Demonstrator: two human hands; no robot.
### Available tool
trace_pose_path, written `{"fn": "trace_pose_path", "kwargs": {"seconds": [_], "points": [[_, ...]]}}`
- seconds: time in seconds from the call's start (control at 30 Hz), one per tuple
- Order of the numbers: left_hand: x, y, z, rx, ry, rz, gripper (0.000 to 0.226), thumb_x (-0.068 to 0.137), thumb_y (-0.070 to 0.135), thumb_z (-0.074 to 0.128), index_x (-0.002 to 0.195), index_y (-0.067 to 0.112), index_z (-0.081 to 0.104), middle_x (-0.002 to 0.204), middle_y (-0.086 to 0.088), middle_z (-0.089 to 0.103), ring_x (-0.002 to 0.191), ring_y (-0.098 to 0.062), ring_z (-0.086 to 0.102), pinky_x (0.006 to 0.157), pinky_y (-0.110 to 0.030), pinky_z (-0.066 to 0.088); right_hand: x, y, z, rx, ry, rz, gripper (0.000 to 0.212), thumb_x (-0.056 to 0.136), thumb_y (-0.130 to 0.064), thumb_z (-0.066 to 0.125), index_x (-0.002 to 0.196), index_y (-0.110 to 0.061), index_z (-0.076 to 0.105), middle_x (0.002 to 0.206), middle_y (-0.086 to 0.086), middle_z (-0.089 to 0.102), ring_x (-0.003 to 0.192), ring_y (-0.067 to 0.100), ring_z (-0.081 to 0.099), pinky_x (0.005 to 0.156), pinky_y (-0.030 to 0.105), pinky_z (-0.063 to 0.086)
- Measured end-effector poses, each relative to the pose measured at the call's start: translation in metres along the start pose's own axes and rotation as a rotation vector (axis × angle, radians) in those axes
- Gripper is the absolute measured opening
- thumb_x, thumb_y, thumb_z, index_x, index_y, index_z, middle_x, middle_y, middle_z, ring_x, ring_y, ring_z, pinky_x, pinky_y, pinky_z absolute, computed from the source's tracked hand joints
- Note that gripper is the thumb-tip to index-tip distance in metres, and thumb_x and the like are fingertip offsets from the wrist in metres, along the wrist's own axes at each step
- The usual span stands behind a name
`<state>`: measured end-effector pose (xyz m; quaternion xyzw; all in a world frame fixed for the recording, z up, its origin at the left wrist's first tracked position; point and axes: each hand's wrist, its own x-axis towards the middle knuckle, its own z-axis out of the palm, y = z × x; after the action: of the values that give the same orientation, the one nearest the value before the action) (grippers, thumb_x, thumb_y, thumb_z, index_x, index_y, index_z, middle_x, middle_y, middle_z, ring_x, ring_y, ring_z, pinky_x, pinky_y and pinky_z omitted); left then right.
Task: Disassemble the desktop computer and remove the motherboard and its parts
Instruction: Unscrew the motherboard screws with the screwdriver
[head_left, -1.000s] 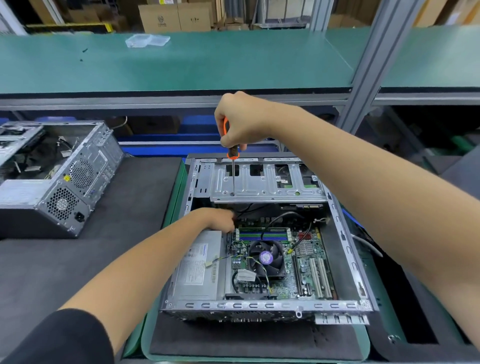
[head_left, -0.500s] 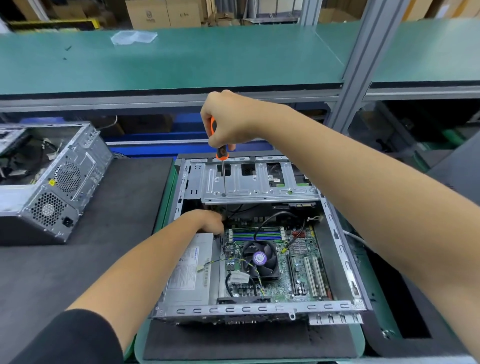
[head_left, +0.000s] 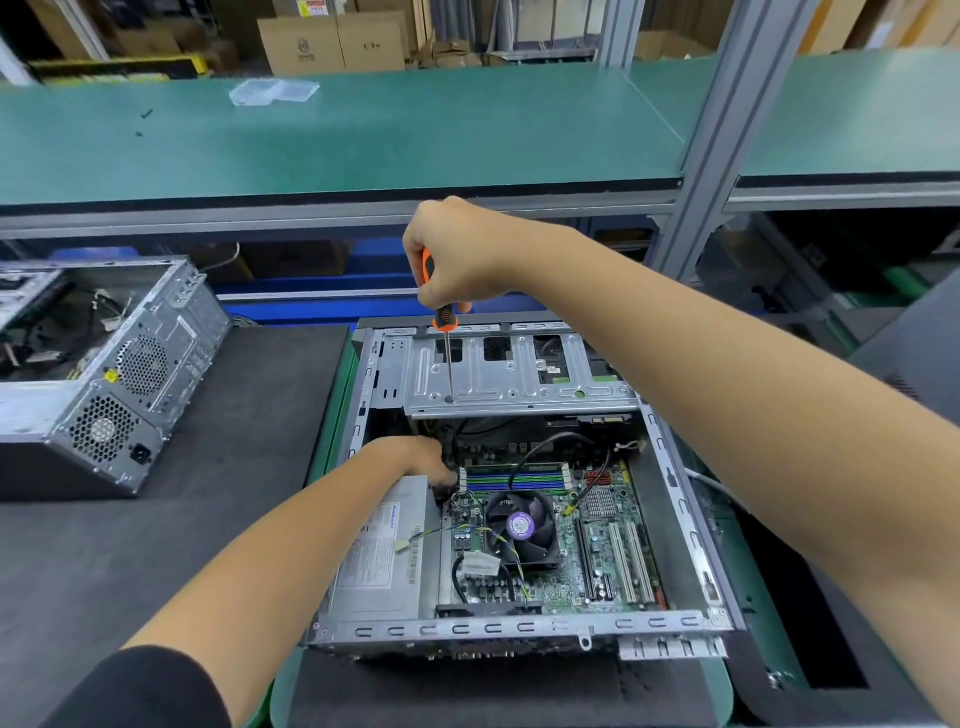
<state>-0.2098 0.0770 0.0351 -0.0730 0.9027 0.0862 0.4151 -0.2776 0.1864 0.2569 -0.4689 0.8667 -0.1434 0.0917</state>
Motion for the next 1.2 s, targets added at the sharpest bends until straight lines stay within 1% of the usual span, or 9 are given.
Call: {"fn": "trace_pose_path", "kwargs": {"seconds": [0.17,0.3,0.53,0.6,0.67,0.77,0.87,0.97,1.2], "points": [[-0.004,0.005,-0.002,-0.130,0.166,0.134,0.018,0.093,0.025,0.050,0.095,0.009,0.059,0.070,0.000,0.052,0.061,-0.014,0.048,0.056,-0.024,0.037,0.000,0.001,0.001,0.002,0.007,-0.003,0.007,0.078,-0.007,0.063,0.072,-0.008,0.059,0.066,0.010,0.069,0.051,0.010,0.067,0.049,0.020,0.048],[-0.008,0.004,-0.003,-0.170,0.156,0.194,0.036,0.089,0.013,0.049,0.123,0.019,0.057,0.076,0.006,0.057,0.060,-0.004,0.053,0.052,-0.017,0.043,0.001,0.001,0.000,0.005,0.002,-0.008,0.011,0.079,-0.007,0.063,0.070,-0.010,0.057,0.067,0.010,0.069,0.052,0.011,0.068,0.049,0.020,0.047],[-0.003,0.001,0.000,-0.016,0.039,0.037,0.030,0.086,0.003,0.046,0.112,-0.005,0.059,0.095,-0.009,0.052,0.078,-0.020,0.049,0.065,-0.028,0.041,0.002,0.001,0.001,0.005,0.003,-0.013,0.011,0.080,-0.007,0.063,0.071,-0.010,0.058,0.067,0.009,0.070,0.052,0.009,0.068,0.050,0.019,0.048],[0.001,0.001,0.001,0.034,0.030,-0.012,0.007,0.086,0.000,0.044,0.087,-0.001,0.050,0.084,-0.006,0.046,0.066,-0.017,0.043,0.055,-0.026,0.034,0.002,0.001,0.001,0.007,0.001,-0.011,0.013,0.080,-0.007,0.063,0.070,-0.011,0.057,0.067,0.008,0.070,0.051,0.008,0.067,0.049,0.018,0.047],[0.005,0.002,0.001,0.066,0.025,-0.051,0.019,0.087,0.000,0.041,0.072,0.010,0.038,0.071,-0.005,0.037,0.055,-0.014,0.032,0.047,-0.026,0.023,0.002,0.002,0.001,0.011,0.005,-0.014,0.014,0.080,-0.006,0.063,0.069,-0.011,0.057,0.067,0.009,0.070,0.052,0.009,0.068,0.051,0.020,0.049],[0.009,0.004,-0.001,0.122,0.007,-0.045,0.011,0.089,0.004,0.040,0.093,0.004,0.050,0.081,-0.008,0.045,0.057,-0.014,0.033,0.047,-0.026,0.024,0.002,0.002,0.001,0.011,0.004,-0.018,0.013,0.080,-0.006,0.063,0.069,-0.010,0.056,0.067,0.010,0.070,0.052,0.010,0.068,0.051,0.021,0.050],[0.014,0.000,0.000,0.083,-0.005,-0.022,0.049,0.093,0.013,0.042,0.140,0.002,0.038,0.135,-0.016,0.049,0.091,-0.021,0.054,0.067,-0.027,0.041,0.003,0.002,0.000,0.011,0.006,-0.017,0.013,0.079,-0.005,0.062,0.069,-0.011,0.056,0.067,0.010,0.070,0.052,0.011,0.068,0.050,0.021,0.049],[0.010,0.001,0.000,0.054,0.004,0.005,0.062,0.095,0.020,0.044,0.152,0.010,0.021,0.155,-0.011,0.029,0.133,-0.028,0.040,0.096,-0.030,0.040,0.002,0.003,0.001,0.010,0.017,-0.029,0.012,0.078,-0.006,0.062,0.069,-0.011,0.056,0.065,0.010,0.069,0.052,0.012,0.068,0.050,0.021,0.050],[0.006,0.004,-0.001,-0.216,-0.001,0.020,0.019,0.093,0.016,0.048,0.108,0.004,0.048,0.079,-0.003,0.064,0.062,-0.014,0.054,0.063,-0.027,0.041,-0.002,0.008,0.008,-0.012,0.121,-0.009,0.006,0.076,-0.009,0.063,0.075,-0.003,0.064,0.060,0.010,0.068,0.047,0.008,0.062,0.052,0.027,0.053]]}}
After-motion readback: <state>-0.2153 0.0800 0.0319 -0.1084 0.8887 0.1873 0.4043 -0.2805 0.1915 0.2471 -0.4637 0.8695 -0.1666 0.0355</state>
